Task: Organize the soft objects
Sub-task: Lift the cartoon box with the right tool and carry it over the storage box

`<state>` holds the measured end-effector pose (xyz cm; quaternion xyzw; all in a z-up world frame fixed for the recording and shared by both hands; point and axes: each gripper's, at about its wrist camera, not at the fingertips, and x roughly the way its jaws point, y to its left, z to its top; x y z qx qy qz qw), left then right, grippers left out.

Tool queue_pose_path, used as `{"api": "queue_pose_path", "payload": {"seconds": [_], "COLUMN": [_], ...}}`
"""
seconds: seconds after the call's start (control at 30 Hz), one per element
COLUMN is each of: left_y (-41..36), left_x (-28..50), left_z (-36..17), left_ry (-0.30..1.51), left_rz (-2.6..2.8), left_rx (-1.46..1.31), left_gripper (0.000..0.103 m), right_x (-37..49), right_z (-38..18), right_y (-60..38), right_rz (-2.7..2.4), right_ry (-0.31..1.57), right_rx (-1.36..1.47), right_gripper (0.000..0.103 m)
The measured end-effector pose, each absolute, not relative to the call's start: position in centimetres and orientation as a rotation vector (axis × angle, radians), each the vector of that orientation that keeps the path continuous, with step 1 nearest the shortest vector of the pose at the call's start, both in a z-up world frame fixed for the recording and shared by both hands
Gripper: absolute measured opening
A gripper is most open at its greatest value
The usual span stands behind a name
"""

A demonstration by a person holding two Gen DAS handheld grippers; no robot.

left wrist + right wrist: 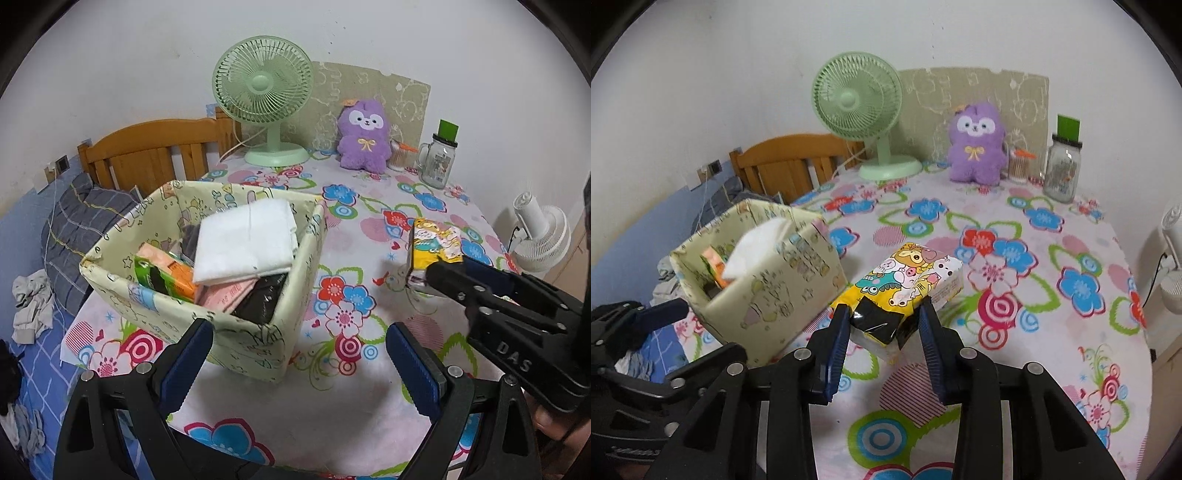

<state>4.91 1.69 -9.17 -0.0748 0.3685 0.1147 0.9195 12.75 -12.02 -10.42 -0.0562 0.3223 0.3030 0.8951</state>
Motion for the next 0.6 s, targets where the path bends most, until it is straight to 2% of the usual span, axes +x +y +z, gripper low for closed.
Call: {"api": "queue_pose_path", "payload": {"seconds": [0.6], "left_y": [4.9], "left_x": [4.4], "left_z": [-7.0], "left_ry": [0.699], "left_rz": [0.275], "left_rx": [-0.198], "left_gripper": [0.096], "right_x": [10.7], "right_z": [-5.4], "right_y": [-8.4], "right_rz": [0.669], "right_ry": [0.578], "right_rx": [-0.153], "right_gripper": [0.04]}}
